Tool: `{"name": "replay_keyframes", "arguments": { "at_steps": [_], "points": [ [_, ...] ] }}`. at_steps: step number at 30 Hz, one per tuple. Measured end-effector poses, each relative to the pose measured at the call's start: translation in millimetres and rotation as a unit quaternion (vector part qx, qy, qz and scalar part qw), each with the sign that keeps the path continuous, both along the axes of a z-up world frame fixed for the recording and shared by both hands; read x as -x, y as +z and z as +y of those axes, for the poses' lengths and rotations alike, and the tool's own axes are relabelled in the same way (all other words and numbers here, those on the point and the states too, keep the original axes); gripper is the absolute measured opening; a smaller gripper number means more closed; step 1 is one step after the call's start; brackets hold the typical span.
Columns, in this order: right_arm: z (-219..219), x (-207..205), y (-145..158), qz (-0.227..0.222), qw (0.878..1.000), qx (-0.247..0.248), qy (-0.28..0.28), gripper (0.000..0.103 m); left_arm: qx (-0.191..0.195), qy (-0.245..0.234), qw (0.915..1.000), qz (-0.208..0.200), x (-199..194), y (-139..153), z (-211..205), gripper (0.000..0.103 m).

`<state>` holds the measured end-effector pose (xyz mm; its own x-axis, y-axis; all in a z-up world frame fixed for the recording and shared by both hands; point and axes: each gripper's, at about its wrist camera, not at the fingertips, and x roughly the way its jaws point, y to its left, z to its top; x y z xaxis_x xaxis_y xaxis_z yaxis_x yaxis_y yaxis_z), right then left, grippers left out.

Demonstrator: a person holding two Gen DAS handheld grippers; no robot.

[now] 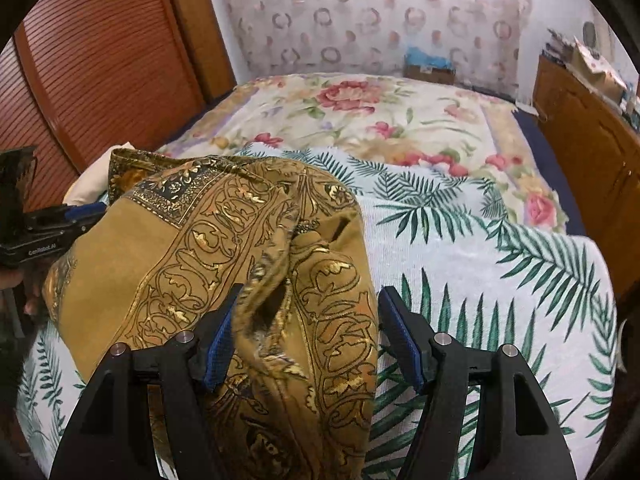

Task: Fold small clothes
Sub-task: 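Grasp the shirt bundle edge with both grippers, then lift the shirt bundle with both grippers and carry it toward the yellow plush toy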

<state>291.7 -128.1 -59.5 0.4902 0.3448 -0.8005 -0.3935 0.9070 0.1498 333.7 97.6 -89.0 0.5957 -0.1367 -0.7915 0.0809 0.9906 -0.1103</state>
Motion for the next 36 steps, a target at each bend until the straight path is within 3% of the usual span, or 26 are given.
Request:
{"name": "replay_keyframes", "arguments": {
  "at_steps": [3,10,13,16,17,20,30,36],
  "points": [
    [2,1,-1,-0.005,1.0,0.006,0.003,0.068,-0.002,-0.002,1.0,0.0,-1,1,0,0.04],
    [11,5,-1,-0.002,1.0,-0.008,0.028,0.043,0.016,0.005,0.9998,0.013,-1,2,4,0.04],
    [9,6,1,0.001,0.999,-0.023,0.04,0.027,0.047,-0.007,0.9987,0.017,3,1,3,0.033],
    [11,9,2,-0.005,0.998,-0.029,0.05,0.017,0.083,-0.017,0.9961,0.023,7,0,6,0.01],
    [12,10,4,-0.011,0.998,-0.028,0.052,0.016,0.09,-0.014,0.9957,0.02,9,1,6,0.006],
    [11,14,9,-0.025,0.998,-0.036,0.049,0.012,0.074,-0.017,0.9971,-0.009,21,13,-1,0.004],
    [11,30,52,-0.085,0.994,-0.06,0.043,0.01,0.088,-0.005,0.9914,-0.096,62,69,2,0.004],
    [33,34,89,-0.13,0.987,-0.06,0.071,0.01,0.083,0.03,0.985,-0.148,101,95,22,0.003]
  ]
}}
